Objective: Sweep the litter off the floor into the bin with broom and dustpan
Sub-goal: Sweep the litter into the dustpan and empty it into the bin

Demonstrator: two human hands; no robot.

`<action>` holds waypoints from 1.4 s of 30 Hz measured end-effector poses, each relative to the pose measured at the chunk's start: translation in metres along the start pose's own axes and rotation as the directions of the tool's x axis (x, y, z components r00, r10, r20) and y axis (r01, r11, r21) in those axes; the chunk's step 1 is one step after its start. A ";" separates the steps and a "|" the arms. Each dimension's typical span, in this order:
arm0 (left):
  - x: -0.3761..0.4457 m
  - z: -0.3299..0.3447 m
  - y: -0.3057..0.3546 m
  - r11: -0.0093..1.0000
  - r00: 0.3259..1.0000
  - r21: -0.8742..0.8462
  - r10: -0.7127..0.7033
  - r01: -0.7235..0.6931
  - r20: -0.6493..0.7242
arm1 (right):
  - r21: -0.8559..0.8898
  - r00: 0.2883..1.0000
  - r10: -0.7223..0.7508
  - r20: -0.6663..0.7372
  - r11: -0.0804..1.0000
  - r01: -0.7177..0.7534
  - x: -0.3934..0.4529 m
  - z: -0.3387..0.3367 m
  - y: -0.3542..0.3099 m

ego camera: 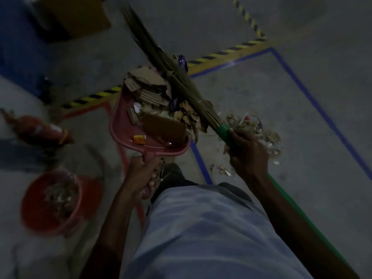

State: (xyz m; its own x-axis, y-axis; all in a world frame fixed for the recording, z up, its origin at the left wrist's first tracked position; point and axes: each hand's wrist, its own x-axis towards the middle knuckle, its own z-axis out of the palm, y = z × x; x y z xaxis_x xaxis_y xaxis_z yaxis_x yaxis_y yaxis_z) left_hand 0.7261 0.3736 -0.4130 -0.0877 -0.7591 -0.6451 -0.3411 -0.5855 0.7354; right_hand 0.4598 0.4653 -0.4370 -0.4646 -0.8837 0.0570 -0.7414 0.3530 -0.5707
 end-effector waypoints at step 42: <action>-0.079 -0.439 -0.355 0.735 0.879 -0.669 -0.388 0.113 -0.277 | -0.039 0.618 -0.477 0.625 0.772 0.635 -0.194 0.345 -0.402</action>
State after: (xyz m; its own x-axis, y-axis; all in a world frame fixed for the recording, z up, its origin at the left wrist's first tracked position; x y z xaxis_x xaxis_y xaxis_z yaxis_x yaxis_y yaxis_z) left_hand 1.2653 0.5167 -0.5320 0.3151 -0.5185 -0.7949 0.3657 -0.7066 0.6058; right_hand 1.0150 0.3891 -0.5013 0.3692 -0.9064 -0.2052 -0.8860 -0.2766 -0.3722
